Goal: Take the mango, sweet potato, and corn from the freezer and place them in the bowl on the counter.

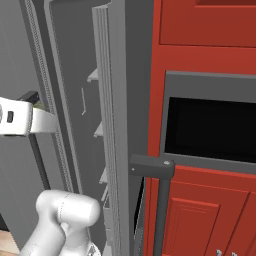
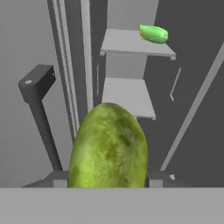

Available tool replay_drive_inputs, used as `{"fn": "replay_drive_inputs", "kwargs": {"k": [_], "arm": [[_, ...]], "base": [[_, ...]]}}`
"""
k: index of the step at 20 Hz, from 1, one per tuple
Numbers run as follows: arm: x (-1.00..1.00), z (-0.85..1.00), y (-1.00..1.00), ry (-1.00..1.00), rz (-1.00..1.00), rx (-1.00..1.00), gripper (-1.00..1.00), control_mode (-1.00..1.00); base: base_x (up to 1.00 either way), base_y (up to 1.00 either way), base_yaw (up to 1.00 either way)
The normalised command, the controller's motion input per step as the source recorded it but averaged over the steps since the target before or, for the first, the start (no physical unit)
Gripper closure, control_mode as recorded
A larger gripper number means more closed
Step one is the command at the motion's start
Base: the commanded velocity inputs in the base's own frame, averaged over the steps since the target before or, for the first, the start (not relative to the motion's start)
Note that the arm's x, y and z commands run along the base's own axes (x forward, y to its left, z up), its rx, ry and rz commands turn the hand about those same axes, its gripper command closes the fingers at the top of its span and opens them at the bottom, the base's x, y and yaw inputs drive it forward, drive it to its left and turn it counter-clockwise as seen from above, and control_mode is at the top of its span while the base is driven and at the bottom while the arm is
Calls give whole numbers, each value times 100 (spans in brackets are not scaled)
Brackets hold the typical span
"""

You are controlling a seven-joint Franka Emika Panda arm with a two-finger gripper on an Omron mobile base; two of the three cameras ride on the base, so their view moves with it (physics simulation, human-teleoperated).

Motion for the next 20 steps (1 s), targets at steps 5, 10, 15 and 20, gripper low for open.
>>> {"fn": "replay_drive_inputs", "kwargs": {"k": [5, 10, 15, 20], "arm": [[-45, -9, 2, 20, -5, 3, 100, -100], [-8, -10, 0, 9, 0, 4, 100, -100], [12, -27, 4, 2, 0, 0, 100, -100], [7, -43, 9, 0, 0, 0, 100, -100]], "base": [[0, 0, 0], [0, 0, 0], [0, 0, 0], [0, 0, 0]]}}
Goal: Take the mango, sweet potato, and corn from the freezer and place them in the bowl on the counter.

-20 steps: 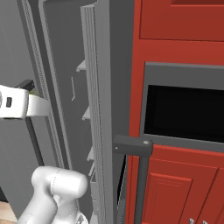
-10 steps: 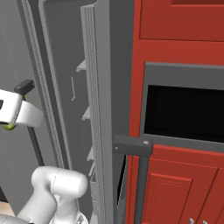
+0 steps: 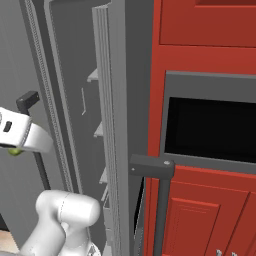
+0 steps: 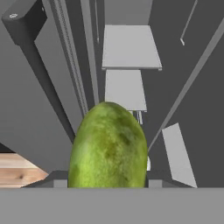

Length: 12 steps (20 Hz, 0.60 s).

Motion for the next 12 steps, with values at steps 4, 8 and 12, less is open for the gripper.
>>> {"fn": "replay_drive_inputs", "kwargs": {"k": [4, 8, 12], "arm": [[0, -12, -2, 0, -3, 6, 100, -100], [0, 0, -16, 0, 0, 9, 100, -100], [0, 0, -1, 0, 0, 3, 100, -100]], "base": [[0, 0, 0], [0, 0, 0], [0, 0, 0]]}}
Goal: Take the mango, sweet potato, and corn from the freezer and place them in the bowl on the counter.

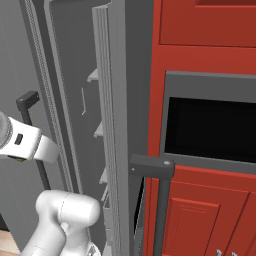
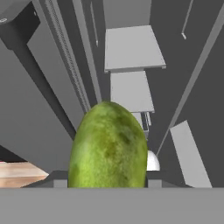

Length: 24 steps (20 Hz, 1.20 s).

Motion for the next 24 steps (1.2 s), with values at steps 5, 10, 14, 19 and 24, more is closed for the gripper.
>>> {"fn": "replay_drive_inputs", "kwargs": {"k": [5, 10, 14, 19, 24], "arm": [[0, -1, 3, 0, 0, 0, 100, -100], [0, 0, 0, 0, 0, 0, 100, 100], [0, 0, 0, 0, 0, 0, 100, 100], [0, 0, 0, 0, 0, 0, 100, 100], [0, 0, 0, 0, 0, 0, 100, 100]], "base": [[0, 0, 0], [-16, 42, 0], [-49, 95, 0], [-45, 100, 0], [-30, 100, 0]]}}
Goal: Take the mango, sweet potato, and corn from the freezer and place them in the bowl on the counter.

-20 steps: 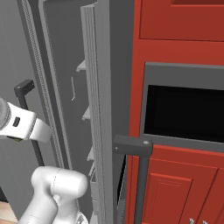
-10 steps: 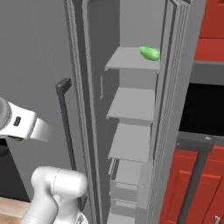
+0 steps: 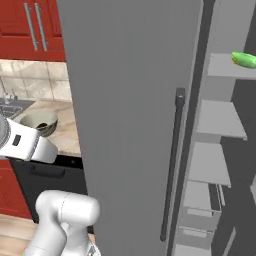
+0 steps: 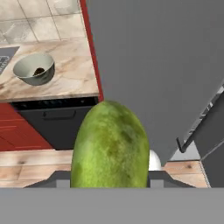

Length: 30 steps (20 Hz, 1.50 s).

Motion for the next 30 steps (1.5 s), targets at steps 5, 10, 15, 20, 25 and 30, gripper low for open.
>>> {"fn": "replay_drive_inputs", "kwargs": {"k": [5, 10, 15, 20, 25, 30], "arm": [[0, 0, 0, 0, 0, 0, 100, 100], [0, 0, 0, 0, 0, 0, 100, 100], [0, 0, 0, 0, 0, 0, 100, 100], [0, 0, 0, 0, 0, 0, 100, 100], [0, 0, 0, 0, 0, 0, 100, 100], [0, 0, 0, 0, 0, 0, 100, 100]], "base": [[-2, 100, 0], [12, 100, 0], [58, 37, 0], [75, 0, 0], [59, 7, 0], [21, 41, -3]]}}
